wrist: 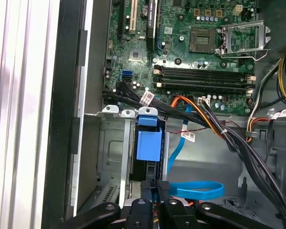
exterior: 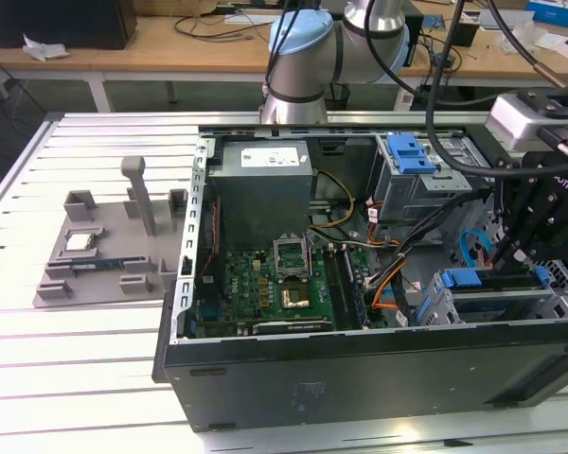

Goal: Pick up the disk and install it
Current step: 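Insert the second disk wire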

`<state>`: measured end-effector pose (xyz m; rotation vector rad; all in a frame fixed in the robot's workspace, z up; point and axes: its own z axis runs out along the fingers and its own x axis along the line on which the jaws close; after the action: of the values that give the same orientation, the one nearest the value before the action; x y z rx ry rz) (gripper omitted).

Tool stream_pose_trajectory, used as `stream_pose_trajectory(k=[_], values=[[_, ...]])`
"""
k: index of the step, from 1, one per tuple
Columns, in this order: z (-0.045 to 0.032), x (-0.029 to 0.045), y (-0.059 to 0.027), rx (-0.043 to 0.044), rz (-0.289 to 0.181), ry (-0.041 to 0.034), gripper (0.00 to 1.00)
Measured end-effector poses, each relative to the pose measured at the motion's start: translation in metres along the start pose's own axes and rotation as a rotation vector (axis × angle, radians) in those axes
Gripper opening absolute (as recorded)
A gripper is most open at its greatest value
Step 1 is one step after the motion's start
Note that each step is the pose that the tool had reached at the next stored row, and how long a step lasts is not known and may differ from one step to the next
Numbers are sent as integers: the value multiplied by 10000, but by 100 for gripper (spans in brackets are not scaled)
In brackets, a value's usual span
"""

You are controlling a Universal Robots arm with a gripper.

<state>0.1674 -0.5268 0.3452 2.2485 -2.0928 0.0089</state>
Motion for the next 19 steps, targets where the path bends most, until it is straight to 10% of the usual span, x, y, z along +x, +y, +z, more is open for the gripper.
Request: stream_pose_trajectory(k=[19], values=[[14, 20, -16, -54, -21, -203, 16]])
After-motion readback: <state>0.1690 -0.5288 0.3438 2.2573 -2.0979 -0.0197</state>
